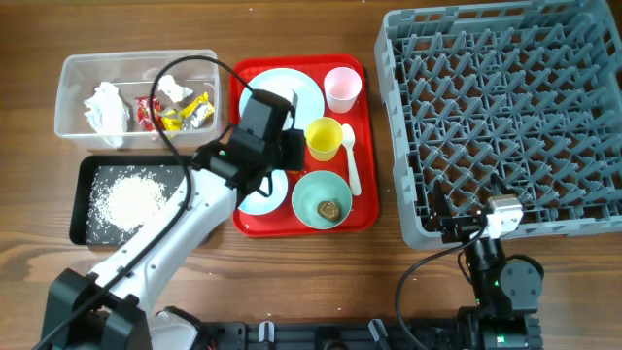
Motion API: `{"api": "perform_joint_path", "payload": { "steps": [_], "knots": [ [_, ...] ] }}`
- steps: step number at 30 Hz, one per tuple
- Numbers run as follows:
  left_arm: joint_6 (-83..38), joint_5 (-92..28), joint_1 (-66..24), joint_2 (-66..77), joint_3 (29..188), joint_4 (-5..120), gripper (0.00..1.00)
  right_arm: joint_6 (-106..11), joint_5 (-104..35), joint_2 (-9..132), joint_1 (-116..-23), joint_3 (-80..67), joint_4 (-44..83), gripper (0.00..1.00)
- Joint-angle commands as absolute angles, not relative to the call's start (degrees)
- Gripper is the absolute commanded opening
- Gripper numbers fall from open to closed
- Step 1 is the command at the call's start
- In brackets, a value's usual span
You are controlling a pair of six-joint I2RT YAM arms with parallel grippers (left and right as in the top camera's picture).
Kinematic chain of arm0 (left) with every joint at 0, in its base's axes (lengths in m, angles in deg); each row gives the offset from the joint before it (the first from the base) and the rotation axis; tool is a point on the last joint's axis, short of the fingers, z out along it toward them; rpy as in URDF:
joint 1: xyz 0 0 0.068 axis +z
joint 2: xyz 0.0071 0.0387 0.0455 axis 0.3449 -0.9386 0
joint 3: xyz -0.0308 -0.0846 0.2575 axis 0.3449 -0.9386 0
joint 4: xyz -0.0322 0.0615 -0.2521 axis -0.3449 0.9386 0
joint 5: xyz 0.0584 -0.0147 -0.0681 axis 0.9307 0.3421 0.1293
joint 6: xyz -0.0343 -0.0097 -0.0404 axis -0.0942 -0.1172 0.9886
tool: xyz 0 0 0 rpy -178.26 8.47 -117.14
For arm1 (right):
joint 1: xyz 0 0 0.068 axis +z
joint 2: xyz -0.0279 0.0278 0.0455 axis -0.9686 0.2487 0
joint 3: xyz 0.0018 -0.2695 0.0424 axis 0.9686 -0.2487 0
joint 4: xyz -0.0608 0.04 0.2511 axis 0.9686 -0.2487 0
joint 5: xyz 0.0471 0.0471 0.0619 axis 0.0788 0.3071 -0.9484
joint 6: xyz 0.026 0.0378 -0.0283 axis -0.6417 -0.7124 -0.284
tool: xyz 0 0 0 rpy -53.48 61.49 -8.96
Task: Sort waste into correct bins and load items into the dishwasher rack
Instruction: 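Carry the empty bowl right and set it on the red tray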
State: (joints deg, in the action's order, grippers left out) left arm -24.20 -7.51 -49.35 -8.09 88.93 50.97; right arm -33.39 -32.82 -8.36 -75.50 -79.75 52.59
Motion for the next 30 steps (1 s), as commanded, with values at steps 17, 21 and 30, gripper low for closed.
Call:
{"api": "perform_joint_path", "payload": {
  "steps": [17,21,30],
  "knots": [
    [-27.09,-7.38,-63.84,-15.22,89.6,60.57,0.45,-32.89,-33.76,-8.45,-75.63,-79.82,52.85,1.0],
    [-27.09,-7.38,-63.86,-17.45,89.6,60.41,0.47,-32.89,-33.76,-8.45,-75.63,-79.82,52.85,1.0],
    [-27.13,-7.38,-64.73,-21.42,89.6,57.99,0.5,-32.89,-33.76,-8.45,-75.63,-79.82,52.85,1.0]
  ]
}}
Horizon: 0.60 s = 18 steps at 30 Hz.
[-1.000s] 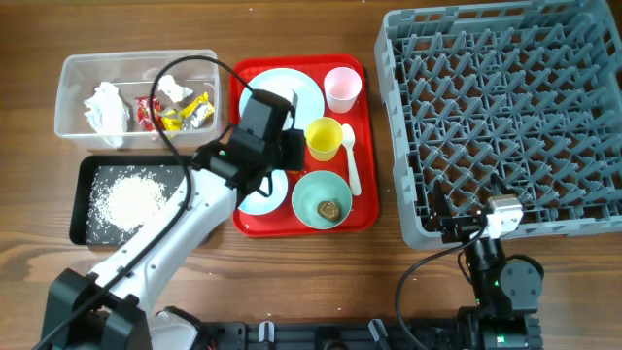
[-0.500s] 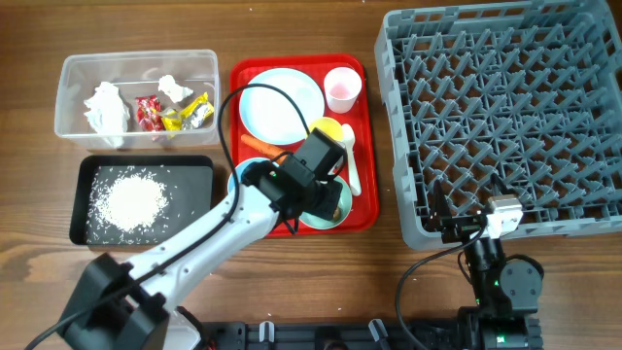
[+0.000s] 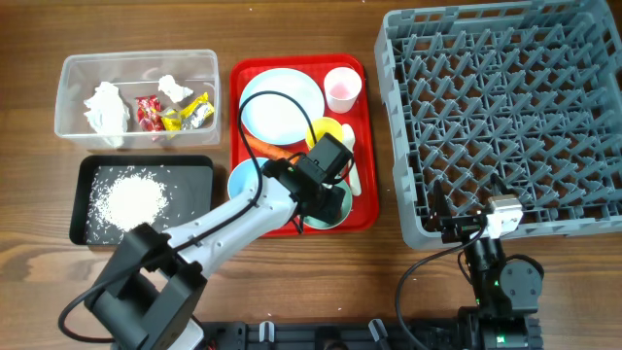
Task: Sort waste into correct bins and load items into the dishwasher rack
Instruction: 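Carry the empty bowl right and set it on the red tray, then lower the left gripper into the green bowl and grasp the brown mushroom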
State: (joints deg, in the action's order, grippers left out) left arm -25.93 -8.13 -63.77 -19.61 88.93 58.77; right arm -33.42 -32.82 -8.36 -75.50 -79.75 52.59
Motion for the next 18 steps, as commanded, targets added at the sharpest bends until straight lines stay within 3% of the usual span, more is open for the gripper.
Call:
{"api": "perform_joint_path", "payload": {
  "steps": [1,18],
  "knots": [
    [-27.13,-7.38,-64.86,-21.73,89.6,57.92,0.51,-32.89,-33.76,-8.45,-75.63,-79.82,52.85,1.0],
    [-34.65,-4.74,-65.56,-24.22,89.6,57.42,0.59,-32.89,-33.76,-8.45,-75.63,-79.82,52.85,1.0]
  ]
}}
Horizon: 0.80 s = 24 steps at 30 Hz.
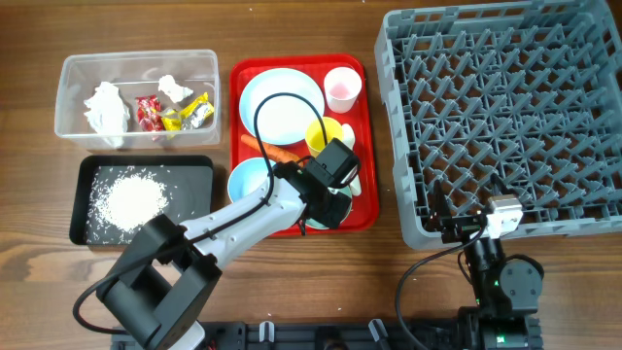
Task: Sort waste into correct bins and load items into the dishwasher rack
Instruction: 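Lower the left gripper into the green bowl and grasp the brown mushroom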
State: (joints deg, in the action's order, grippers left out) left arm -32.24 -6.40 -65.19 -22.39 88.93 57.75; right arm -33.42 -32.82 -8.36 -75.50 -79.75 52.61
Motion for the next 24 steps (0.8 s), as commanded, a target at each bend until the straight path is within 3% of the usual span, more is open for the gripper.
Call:
{"api": "perform_joint_path", "payload": {
  "steps": [1,6,14,17,24],
  "knots": [
    [-34.63,-4.76,-65.56,-24.72,89.6,57.13,0.6,-32.87,-33.76,-8.45,-75.63,-79.82,52.85,1.0],
    [-34.63,-4.78,-65.56,-25.2,89.6,56.87,0.62,-32.89,-33.76,-8.45,-75.63,-79.82,52.85,1.0],
    [-35.98,-4.17,-65.02,-25.2,89.63,56.52,0.5,-32.89,-33.76,-8.45,-75.63,-79.82,52.85,1.0],
    [-36.07,1.16,-65.02,-25.14,89.63,56.54,0.44,-32.89,-33.74,-8.45,-75.63,-79.82,52.85,1.0],
    [-36.11,5.78,-65.02,-24.81,89.95,57.16,0.45,-32.89,-33.76,-8.45,-75.63,-79.82,52.85,1.0]
  ]
}}
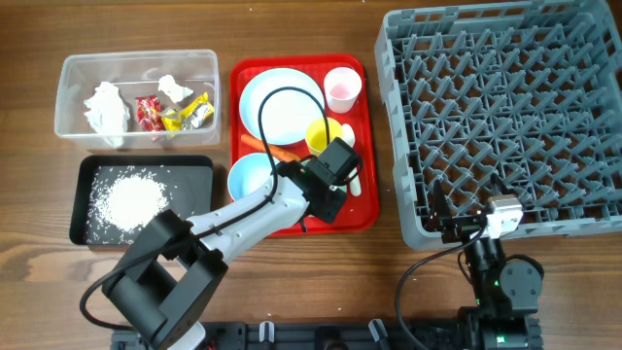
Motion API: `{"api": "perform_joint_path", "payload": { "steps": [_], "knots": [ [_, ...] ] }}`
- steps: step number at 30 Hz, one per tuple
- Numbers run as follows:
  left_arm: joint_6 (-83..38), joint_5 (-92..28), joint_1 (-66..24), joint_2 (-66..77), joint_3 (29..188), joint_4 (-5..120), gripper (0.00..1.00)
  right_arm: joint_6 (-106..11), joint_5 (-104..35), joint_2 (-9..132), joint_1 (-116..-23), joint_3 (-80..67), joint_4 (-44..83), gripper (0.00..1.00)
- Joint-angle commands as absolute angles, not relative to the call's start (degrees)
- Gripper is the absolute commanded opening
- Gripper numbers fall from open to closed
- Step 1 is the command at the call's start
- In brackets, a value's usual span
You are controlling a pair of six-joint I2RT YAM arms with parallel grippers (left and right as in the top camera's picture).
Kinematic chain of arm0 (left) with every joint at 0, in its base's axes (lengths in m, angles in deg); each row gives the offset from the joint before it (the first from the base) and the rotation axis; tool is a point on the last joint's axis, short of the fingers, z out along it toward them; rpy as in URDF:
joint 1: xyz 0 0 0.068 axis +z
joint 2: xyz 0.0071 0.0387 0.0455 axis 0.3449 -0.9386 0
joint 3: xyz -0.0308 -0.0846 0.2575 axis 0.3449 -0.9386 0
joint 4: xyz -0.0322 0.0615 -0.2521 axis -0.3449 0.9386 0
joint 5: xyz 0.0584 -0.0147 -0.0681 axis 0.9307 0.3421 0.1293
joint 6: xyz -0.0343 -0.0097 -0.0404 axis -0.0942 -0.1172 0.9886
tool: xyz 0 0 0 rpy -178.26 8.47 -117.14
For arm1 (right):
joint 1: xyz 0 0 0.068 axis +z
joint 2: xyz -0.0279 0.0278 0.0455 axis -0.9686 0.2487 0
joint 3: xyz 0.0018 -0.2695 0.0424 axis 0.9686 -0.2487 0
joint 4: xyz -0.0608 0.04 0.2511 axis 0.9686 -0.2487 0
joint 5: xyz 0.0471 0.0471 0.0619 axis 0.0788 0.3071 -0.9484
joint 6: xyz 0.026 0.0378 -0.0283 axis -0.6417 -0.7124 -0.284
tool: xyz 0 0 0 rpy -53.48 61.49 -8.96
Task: Sort waste into correct bins and load items into the dishwasher rack
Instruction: 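Lower the left gripper into the green bowl and grasp the brown mushroom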
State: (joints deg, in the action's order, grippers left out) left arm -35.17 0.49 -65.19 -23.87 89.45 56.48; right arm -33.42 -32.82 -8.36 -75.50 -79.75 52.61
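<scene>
On the red tray [247, 226] stand a white plate [277, 109], a pink cup [342, 88], a yellow cup [321, 132], a light blue bowl [249, 181], an orange carrot [279, 151] and a white spoon [354, 181]. My left gripper [327, 197] is down over the tray's front right corner. Its wrist hides the fingers and the green bowl beneath them. My right gripper [449, 225] rests at the front edge of the grey dishwasher rack [505, 117]; whether its jaws are apart does not show.
A clear bin [70, 70] with tissues and wrappers stands at the back left. In front of it is a black tray [86, 173] of rice. The left arm stretches from the table's front edge to the red tray.
The left gripper has shifted slightly and now covers more of the green bowl. Nothing else on the table has moved.
The left gripper was first over the left middle of the red tray, and the green bowl showed a brown scrap inside. It then stood over the green bowl, and later sat closer over it. Now it hides the bowl. The right arm stayed still.
</scene>
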Motion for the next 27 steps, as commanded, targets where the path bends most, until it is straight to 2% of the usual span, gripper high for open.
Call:
{"api": "perform_joint_path", "payload": {
  "steps": [1,2,3,4,5,8,13,19,27],
  "knots": [
    [-36.09,5.91,-65.02,-24.64,90.08,57.2,0.45,-32.87,-33.74,-8.45,-75.63,-79.82,52.85,1.0],
    [-36.07,5.91,-65.02,-24.59,90.11,57.18,0.45,-32.89,-33.76,-8.45,-75.63,-79.82,52.85,1.0],
    [-36.07,5.89,-65.02,-24.57,90.11,57.16,0.5,-32.89,-33.76,-8.45,-75.63,-79.82,52.85,1.0],
    [-36.07,5.67,-65.02,-24.57,90.11,57.18,0.6,-32.87,-33.76,-8.45,-75.63,-79.82,52.85,1.0],
    [-36.07,5.16,-65.02,-24.57,90.11,57.2,0.61,-32.87,-33.76,-8.45,-75.63,-79.82,52.85,1.0],
    [-36.05,2.63,-65.02,-24.61,90.11,57.2,0.52,-32.89,-33.76,-8.45,-75.63,-79.82,52.85,1.0],
    [-36.0,2.45,-65.02,-24.61,90.08,57.2,0.55,-32.89,-33.76,-8.45,-75.63,-79.82,52.85,1.0],
    [-36.05,2.48,-65.02,-24.61,90.04,57.35,0.24,-32.87,-33.76,-8.45,-75.63,-79.82,52.85,1.0],
    [-36.07,2.52,-65.02,-24.59,90.19,57.16,0.24,-32.89,-33.76,-8.45,-75.63,-79.82,52.85,1.0]
  ]
}}
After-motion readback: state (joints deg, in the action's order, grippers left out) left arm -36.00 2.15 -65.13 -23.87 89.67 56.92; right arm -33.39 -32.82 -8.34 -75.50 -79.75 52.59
